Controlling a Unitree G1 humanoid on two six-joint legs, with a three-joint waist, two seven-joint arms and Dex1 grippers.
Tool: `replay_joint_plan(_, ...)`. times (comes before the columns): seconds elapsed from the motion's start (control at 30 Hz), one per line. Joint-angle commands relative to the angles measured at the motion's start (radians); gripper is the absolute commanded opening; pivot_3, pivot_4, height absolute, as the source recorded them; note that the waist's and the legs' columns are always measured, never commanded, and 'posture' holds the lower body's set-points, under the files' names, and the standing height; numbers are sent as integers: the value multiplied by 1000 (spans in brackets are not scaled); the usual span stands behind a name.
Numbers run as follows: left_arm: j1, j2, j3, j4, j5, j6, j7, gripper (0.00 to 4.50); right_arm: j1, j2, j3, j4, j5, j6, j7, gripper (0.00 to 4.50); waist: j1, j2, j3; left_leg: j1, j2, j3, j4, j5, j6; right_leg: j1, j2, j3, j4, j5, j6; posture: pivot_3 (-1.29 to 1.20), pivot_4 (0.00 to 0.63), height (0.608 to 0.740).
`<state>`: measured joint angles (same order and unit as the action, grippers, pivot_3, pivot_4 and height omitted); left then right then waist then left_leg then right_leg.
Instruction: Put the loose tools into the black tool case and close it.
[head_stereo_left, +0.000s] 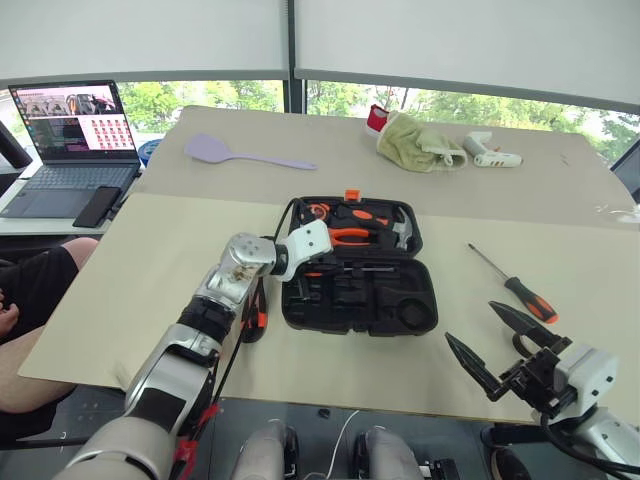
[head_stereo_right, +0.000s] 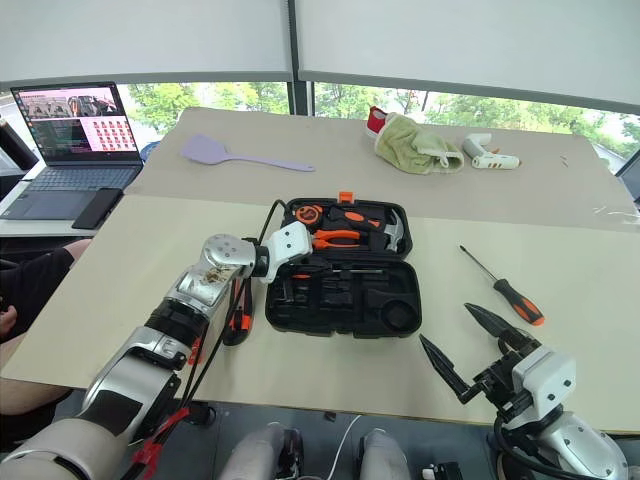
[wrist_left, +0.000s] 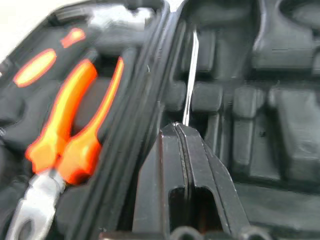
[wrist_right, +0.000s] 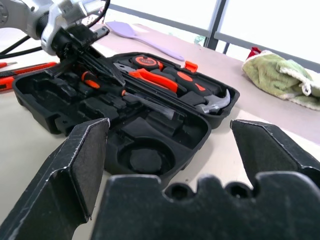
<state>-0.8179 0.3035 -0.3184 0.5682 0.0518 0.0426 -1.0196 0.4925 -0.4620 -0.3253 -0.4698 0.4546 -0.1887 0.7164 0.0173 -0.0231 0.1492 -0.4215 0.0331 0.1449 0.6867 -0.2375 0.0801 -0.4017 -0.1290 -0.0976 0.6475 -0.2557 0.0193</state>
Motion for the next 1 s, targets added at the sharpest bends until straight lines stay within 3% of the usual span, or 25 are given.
replay_joint_plan(0.03, 30, 3, -43, 18, 31, 32, -35, 50, 12, 6, -20, -47, 11, -8, -11, 4500, -2, 2, -2, 0, 0, 0, 0, 0, 0, 0, 0, 0, 0, 0, 0, 0, 150, 740)
replay_joint_plan(0.2, 42, -7, 49, -25, -73, -46, -46, 50, 25, 8, -44, -45, 12, -7, -21, 4500, -3, 3, -4, 0, 0, 0, 0, -2, 3, 0, 0, 0, 0, 0, 0, 0, 150, 740)
replay_joint_plan(0.3, 57, 12, 169, -76, -213, -86, -105, 690, 50, 7, -119, -23, 46, -4, -32, 4500, -5, 3, -3, -1, 0, 0, 0, -1, 1, -1, 0, 1, 0, 0, 0, 0, 150, 740)
replay_joint_plan(0.43, 146, 108, 330, -168, -400, -136, -238, 2114, 127, 0, -283, 75, 92, -25, 0, 4500, -6, 3, -3, -1, 1, 0, 0, 0, -1, -2, 0, 0, 0, 0, 0, 0, 150, 740)
replay_joint_plan(0.5, 224, 187, 359, -216, -416, -118, -278, 2774, 165, 9, -345, 140, 100, -47, 25, 4500, -13, 6, -5, 0, 1, 0, -1, 0, -1, -1, 0, 1, 0, 0, 0, 0, 150, 740)
replay_joint_plan(0.53, 252, 210, 364, -237, -421, -113, -287, 3439, 176, 12, -361, 161, 102, -56, 35, 4500, -13, 7, -6, 2, 1, 0, -2, 0, -1, 0, -1, 2, -1, 0, -1, 0, 150, 740)
replay_joint_plan(0.63, 432, 313, 453, -358, -535, -108, -412, 4419, 228, 39, -426, 280, 109, -93, 64, 4500, -15, 8, -6, 8, 1, 0, -4, -3, 5, 5, -1, 2, -2, 0, 0, 0, 150, 740)
replay_joint_plan(0.87, 718, 414, 629, -440, -596, -164, -426, 4480, 280, 79, -472, 424, 110, -144, 122, 4500, -11, 12, -6, 15, 3, -2, -9, -10, -4, 6, -12, 4, -7, -2, -3, 0, 150, 740)
replay_joint_plan(1.0, 794, 407, 662, -490, -628, -128, -387, 4480, 209, -4, -486, 450, 139, -93, 135, 4500, -13, 16, -5, 16, 2, -2, -10, -11, -4, 8, -15, 4, -8, -7, -1, 0, 150, 740)
